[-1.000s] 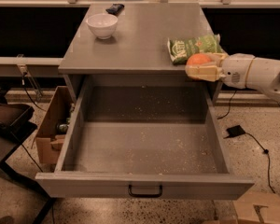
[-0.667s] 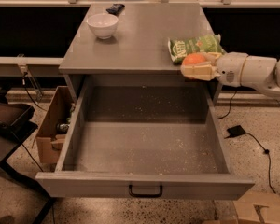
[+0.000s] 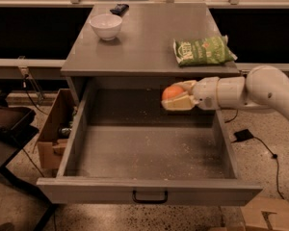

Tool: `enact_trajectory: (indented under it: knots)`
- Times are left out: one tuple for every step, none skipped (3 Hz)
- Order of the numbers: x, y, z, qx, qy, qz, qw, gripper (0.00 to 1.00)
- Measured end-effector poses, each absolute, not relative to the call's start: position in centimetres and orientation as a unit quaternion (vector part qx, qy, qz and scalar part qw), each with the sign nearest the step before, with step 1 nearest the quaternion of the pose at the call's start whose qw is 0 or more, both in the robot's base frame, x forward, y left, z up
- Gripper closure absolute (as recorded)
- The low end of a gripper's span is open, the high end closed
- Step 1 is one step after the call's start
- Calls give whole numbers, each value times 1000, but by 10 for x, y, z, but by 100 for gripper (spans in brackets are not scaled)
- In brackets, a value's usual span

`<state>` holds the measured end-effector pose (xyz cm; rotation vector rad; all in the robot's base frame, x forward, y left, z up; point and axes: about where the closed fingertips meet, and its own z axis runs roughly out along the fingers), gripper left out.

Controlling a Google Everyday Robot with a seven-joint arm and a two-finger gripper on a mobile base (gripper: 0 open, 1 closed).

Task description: Place orange into top drawer

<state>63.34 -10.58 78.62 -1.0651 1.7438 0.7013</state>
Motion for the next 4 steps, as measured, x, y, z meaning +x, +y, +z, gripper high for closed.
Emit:
enact_trajectory:
  knots:
    - [611,-52,720,-445,708,335,434,100]
    - [601,-16,671,-428,698,356,451,100]
    - [592,5,648,-436,687,335,476,100]
    - [582,20,634,-453,676,312,489,100]
